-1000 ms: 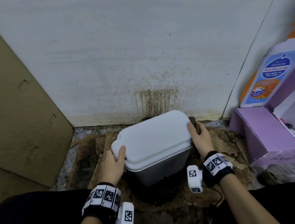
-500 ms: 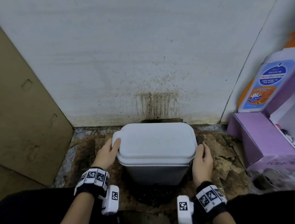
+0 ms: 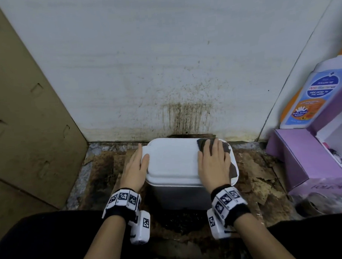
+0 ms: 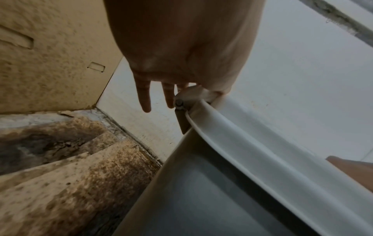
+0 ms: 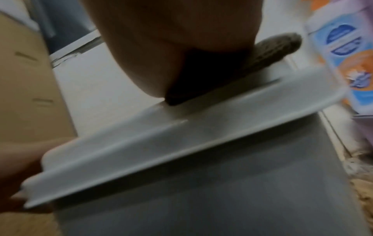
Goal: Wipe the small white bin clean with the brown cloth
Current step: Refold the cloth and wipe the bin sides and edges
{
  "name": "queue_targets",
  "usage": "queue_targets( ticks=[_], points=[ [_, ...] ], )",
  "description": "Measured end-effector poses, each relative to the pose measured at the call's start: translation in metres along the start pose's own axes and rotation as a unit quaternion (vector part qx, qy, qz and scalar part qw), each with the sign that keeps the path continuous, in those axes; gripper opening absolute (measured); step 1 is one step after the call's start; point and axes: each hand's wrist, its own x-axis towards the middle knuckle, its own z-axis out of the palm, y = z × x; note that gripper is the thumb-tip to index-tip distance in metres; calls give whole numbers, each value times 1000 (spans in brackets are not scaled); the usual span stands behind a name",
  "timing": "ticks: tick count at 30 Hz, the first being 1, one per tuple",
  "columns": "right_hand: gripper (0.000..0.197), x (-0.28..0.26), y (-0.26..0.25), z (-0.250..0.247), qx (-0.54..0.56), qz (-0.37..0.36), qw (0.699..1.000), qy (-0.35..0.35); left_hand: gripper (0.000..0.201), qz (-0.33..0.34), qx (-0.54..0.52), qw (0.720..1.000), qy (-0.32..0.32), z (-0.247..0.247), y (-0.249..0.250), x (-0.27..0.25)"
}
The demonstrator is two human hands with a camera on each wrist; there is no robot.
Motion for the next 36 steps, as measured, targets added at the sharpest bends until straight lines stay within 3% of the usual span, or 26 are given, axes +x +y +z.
queue_targets(
  ticks=[3,6,11,15,18,21,23,31,36],
  points=[
    [59,-4,-24,5,-13,11,1000,-1,57,2,-26,1000,4,1,-1,1],
    [59,-1,-55,8,12,11,1000,-24,50,-37,-41,998,2,-1,0,0],
    [62,6,-112,19,70,-94,985,-126,49,-37,-62,997,-7,-6,-6,4],
    [64,16,-127,20,55,-143,969,-194,48,-24,-78,997,-16,-9,-7,7],
    [62,15,-113,27,-29,-214,967,-134,48,-21,-80,997,-11,-7,-7,6],
    [63,13,-86,31,-40,-252,965,-67,49,-24,-71,997,-6,-6,-8,5],
    [62,13,-65,29,-36,-242,968,-51,49,-16,-68,998,-5,-6,-10,5],
    [64,3,19,3,-36,-88,995,-2,50,-11,-72,997,-6,-4,-15,5],
    [71,2,15,6,-34,-38,999,7,50,-22,-70,997,0,-1,-13,3]
  ],
)
